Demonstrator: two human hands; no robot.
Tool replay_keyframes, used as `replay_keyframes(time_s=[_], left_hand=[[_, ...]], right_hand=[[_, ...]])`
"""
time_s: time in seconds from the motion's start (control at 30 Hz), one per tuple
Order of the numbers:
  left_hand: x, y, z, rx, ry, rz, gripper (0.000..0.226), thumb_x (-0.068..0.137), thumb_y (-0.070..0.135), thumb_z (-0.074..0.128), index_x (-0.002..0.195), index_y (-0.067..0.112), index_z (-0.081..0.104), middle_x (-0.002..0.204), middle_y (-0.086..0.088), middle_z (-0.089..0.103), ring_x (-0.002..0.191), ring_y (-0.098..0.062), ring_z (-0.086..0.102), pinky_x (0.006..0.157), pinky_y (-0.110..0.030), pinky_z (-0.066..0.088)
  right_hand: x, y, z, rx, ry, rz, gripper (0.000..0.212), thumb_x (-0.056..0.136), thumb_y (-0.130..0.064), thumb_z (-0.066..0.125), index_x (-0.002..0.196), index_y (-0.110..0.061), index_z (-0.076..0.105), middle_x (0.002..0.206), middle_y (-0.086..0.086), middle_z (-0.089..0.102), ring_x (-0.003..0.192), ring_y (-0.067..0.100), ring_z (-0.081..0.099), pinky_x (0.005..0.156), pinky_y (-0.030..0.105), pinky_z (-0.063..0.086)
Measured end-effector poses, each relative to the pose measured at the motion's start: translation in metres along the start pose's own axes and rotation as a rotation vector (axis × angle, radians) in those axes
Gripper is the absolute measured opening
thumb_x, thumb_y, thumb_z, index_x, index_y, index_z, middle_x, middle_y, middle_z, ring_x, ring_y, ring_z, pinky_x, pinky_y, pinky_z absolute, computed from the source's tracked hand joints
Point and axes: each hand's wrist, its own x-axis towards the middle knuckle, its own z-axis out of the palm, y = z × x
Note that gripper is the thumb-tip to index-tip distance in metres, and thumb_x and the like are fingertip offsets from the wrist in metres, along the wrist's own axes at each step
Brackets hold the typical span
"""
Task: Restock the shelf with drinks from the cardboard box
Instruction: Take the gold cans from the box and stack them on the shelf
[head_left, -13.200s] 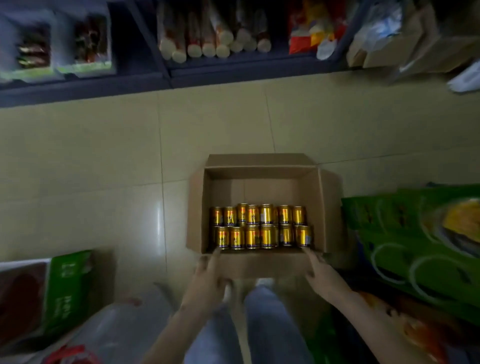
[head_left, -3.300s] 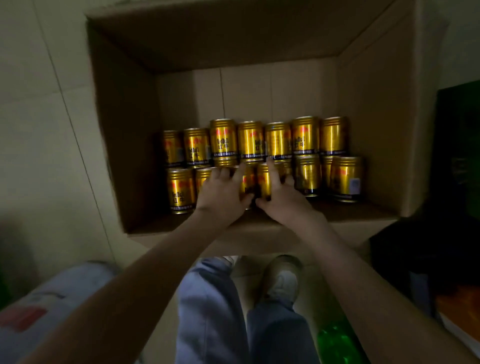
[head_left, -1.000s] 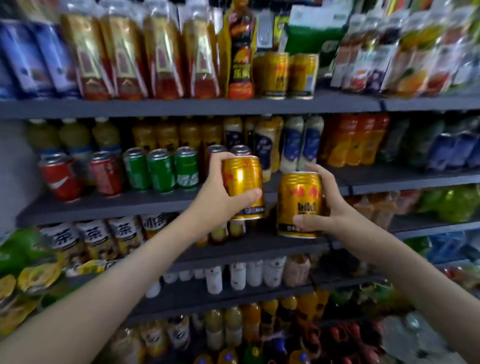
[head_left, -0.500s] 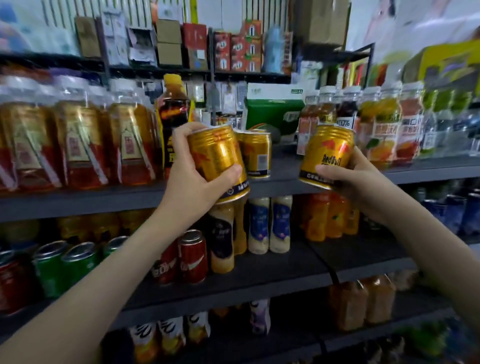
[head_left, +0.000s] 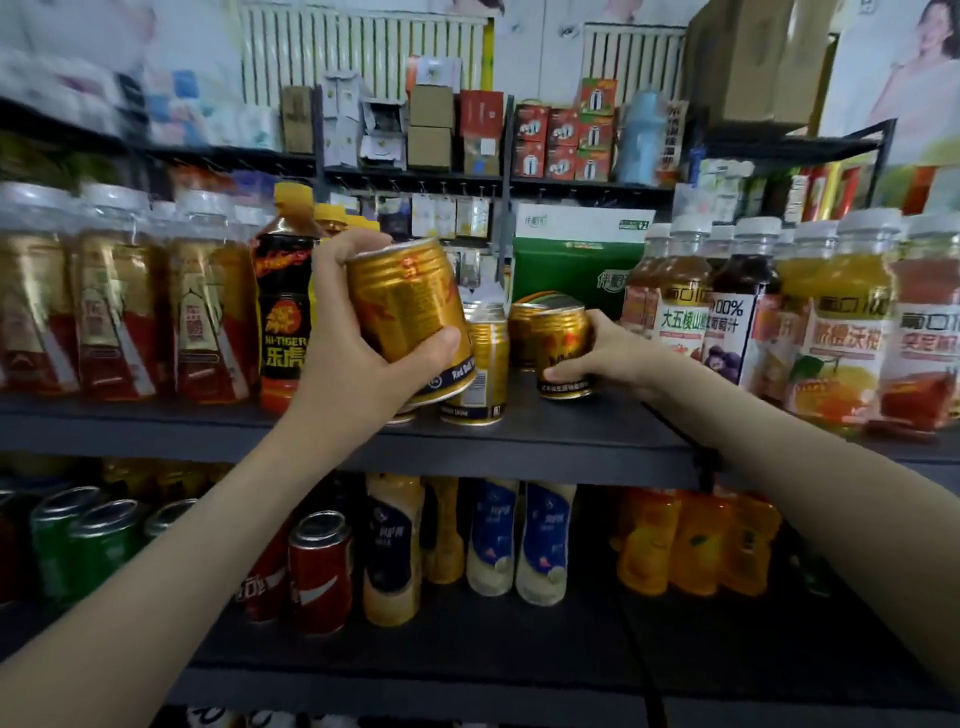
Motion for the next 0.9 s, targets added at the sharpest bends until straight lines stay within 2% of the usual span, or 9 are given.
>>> replay_keyframes(time_s=[0.13,0.23,0.33,0.43,0.5,0.63,0.77,0.83,0.9], left_hand=[[-0.002,0.006,0.006,0.063,0.072,-0.04,0.06,0.068,0.033,0.068,0.116,0.028,0.031,0.114,0.012,0.04,0.097,0.007,0.055,0.068,-0.01,0.049],[-0.005,0.011,0.005,0.083,0.115,-0.072,0.059,0.067,0.034,0.068,0.114,0.03,0.032,0.11,0.017,0.043,0.093,0.008,0.058,0.065,-0.01,0.049],[-0.004,0.014,0.003,0.11,0.099,-0.082,0.059,0.067,0.035,0.068,0.114,0.03,0.032,0.11,0.019,0.043,0.093,0.007,0.059,0.065,-0.012,0.05],[-0.002,0.017,0.005,0.117,0.082,-0.086,0.059,0.07,0.028,0.073,0.112,0.031,0.032,0.11,0.016,0.042,0.093,0.008,0.059,0.064,-0.011,0.05],[-0.001,0.018,0.006,0.104,0.077,-0.091,0.057,0.072,0.018,0.072,0.111,0.031,0.032,0.108,0.016,0.043,0.09,0.009,0.06,0.063,-0.011,0.049],[0.003,0.018,0.005,0.056,0.049,-0.143,0.057,0.071,0.021,0.07,0.11,0.039,0.032,0.108,0.015,0.045,0.088,0.004,0.062,0.064,-0.015,0.051],[0.009,0.014,0.006,0.015,0.012,-0.163,0.059,0.071,0.024,0.071,0.111,0.04,0.031,0.112,0.01,0.047,0.088,-0.001,0.063,0.066,-0.018,0.052],[0.011,0.013,0.007,0.012,0.004,-0.159,0.061,0.07,0.025,0.072,0.112,0.04,0.03,0.111,0.012,0.048,0.089,-0.003,0.063,0.067,-0.019,0.053],[0.012,0.011,0.011,0.018,-0.007,-0.152,0.062,0.069,0.027,0.073,0.112,0.041,0.03,0.108,0.025,0.049,0.088,-0.002,0.062,0.068,-0.021,0.054]], right_hand=[[0.036,0.004,-0.008,0.045,-0.157,0.118,0.102,0.064,-0.005,0.085,0.144,-0.024,0.025,0.135,0.007,0.051,0.125,0.029,0.048,0.106,0.05,0.04],[0.049,0.008,-0.009,0.021,-0.17,0.135,0.107,0.063,-0.008,0.086,0.146,-0.027,0.021,0.139,0.006,0.046,0.128,0.03,0.046,0.106,0.051,0.04],[0.052,0.007,-0.006,-0.054,-0.149,0.124,0.128,0.045,-0.023,0.095,0.148,-0.027,0.019,0.142,0.006,0.044,0.127,0.029,0.046,0.104,0.048,0.042],[0.06,0.01,-0.007,-0.176,-0.101,0.105,0.152,0.016,-0.047,0.094,0.148,-0.021,0.021,0.143,0.006,0.043,0.128,0.029,0.045,0.105,0.049,0.041],[0.063,0.008,-0.005,-0.247,-0.09,0.093,0.155,0.015,-0.055,0.092,0.147,-0.017,0.022,0.144,0.008,0.042,0.129,0.029,0.044,0.107,0.05,0.039],[0.054,-0.003,0.002,-0.383,-0.027,0.119,0.117,0.061,-0.041,0.088,0.148,-0.009,0.018,0.146,0.013,0.038,0.129,0.031,0.042,0.105,0.047,0.041],[0.046,-0.01,0.005,-0.449,0.009,0.131,0.085,0.077,-0.035,0.078,0.14,-0.006,0.029,0.136,0.014,0.044,0.116,0.03,0.053,0.084,0.039,0.056],[0.043,-0.01,0.004,-0.489,0.014,0.097,0.065,0.082,-0.035,0.074,0.129,-0.006,0.04,0.126,0.014,0.055,0.107,0.027,0.059,0.082,0.037,0.056],[0.038,-0.009,0.004,-0.515,0.032,0.067,0.053,0.085,-0.034,0.071,0.122,-0.006,0.047,0.116,0.015,0.061,0.102,0.026,0.063,0.084,0.037,0.056]])
